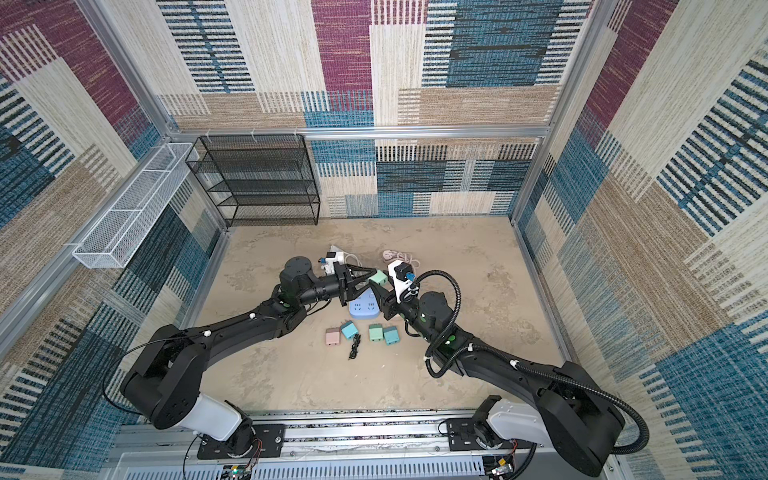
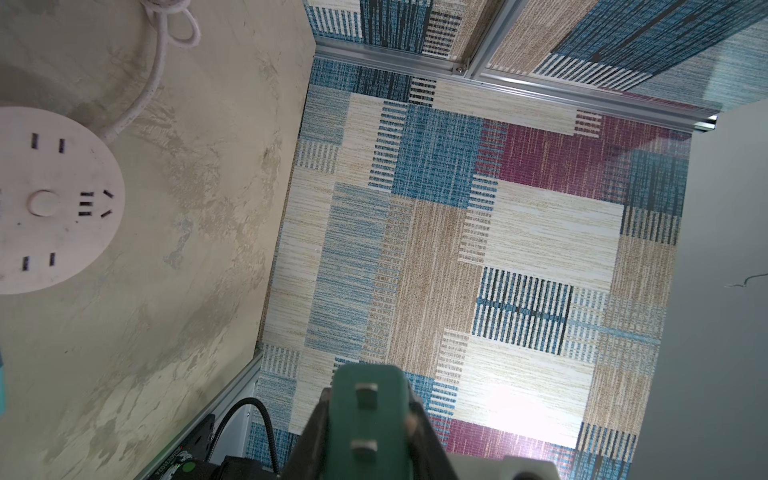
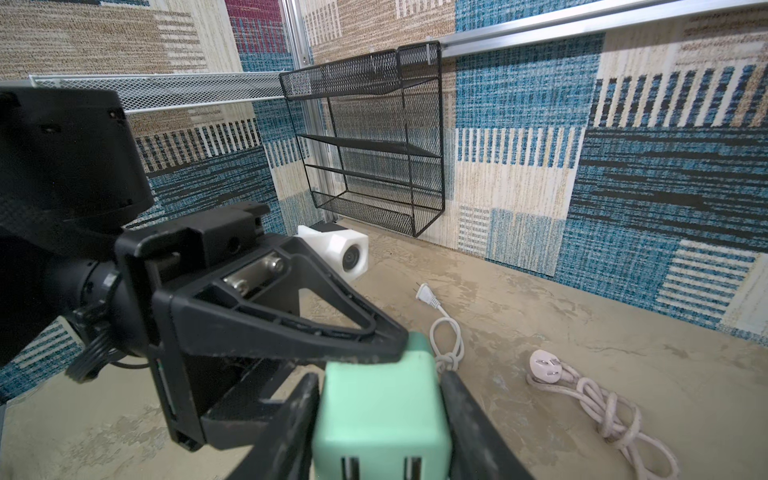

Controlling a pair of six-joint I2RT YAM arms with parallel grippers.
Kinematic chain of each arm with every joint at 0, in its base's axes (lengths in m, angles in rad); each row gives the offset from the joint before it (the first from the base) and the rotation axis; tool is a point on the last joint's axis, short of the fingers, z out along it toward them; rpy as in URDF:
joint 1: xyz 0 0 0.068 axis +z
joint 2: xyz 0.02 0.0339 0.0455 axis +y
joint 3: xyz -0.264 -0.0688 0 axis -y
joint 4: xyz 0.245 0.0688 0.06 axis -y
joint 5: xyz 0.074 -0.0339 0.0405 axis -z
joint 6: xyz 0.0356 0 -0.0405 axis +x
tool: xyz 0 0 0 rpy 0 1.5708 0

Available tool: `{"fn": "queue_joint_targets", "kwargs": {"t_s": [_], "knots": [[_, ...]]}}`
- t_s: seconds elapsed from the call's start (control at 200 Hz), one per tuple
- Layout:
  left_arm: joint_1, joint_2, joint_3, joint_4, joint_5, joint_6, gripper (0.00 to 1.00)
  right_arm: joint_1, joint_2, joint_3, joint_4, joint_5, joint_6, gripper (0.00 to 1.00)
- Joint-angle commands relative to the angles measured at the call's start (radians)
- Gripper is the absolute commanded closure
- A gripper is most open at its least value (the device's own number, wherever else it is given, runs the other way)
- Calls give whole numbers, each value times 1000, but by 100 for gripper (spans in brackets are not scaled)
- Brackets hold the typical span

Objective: Insert the plug

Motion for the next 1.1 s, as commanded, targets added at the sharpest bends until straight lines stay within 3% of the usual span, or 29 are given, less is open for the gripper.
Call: {"fn": "queue_joint_targets", "kwargs": {"t_s": [0.0, 0.155, 0.406, 0.456, 0.481, 0.496, 0.516, 0.521, 0.526, 0.536, 0.546, 0.726, 0.881, 1.097], "knots": [[0, 2, 7, 45, 5, -6, 100, 3, 5, 7, 14, -53, 9, 51], [0, 7, 14, 43, 7, -5, 100, 3, 10, 8, 17, -54, 6, 53], [6, 0, 40, -31, 16, 59, 100, 0, 4, 9, -2, -45, 12, 100], [15, -6, 47, -62, 21, 86, 100, -2, -4, 11, -11, -40, 15, 100], [21, -9, 53, -100, 27, 106, 88, -2, -9, 9, -16, -37, 17, 100], [26, -12, 59, -127, 28, 120, 73, -3, -14, 9, -21, -34, 18, 100], [33, -17, 68, -165, 33, 143, 42, -3, -18, 10, -29, -29, 18, 100], [35, -19, 70, -176, 34, 150, 23, -3, -18, 10, -32, -28, 19, 100], [36, -20, 74, -191, 36, 158, 12, -3, -20, 11, -35, -25, 19, 100], [40, -22, 83, -220, 40, 168, 3, -4, -22, 13, -42, -20, 20, 100], [45, -26, 94, -255, 43, 192, 0, -4, -24, 15, -50, -16, 21, 100], [124, -81, 341, -892, -33, 639, 0, -35, -58, 88, -260, -1, 71, 100], [167, -15, 561, -1267, -111, 957, 1, -69, -36, 225, -514, -35, 137, 100], [160, 21, 624, -1462, -379, 1169, 1, -86, 56, 490, -863, -54, 216, 100]]}}
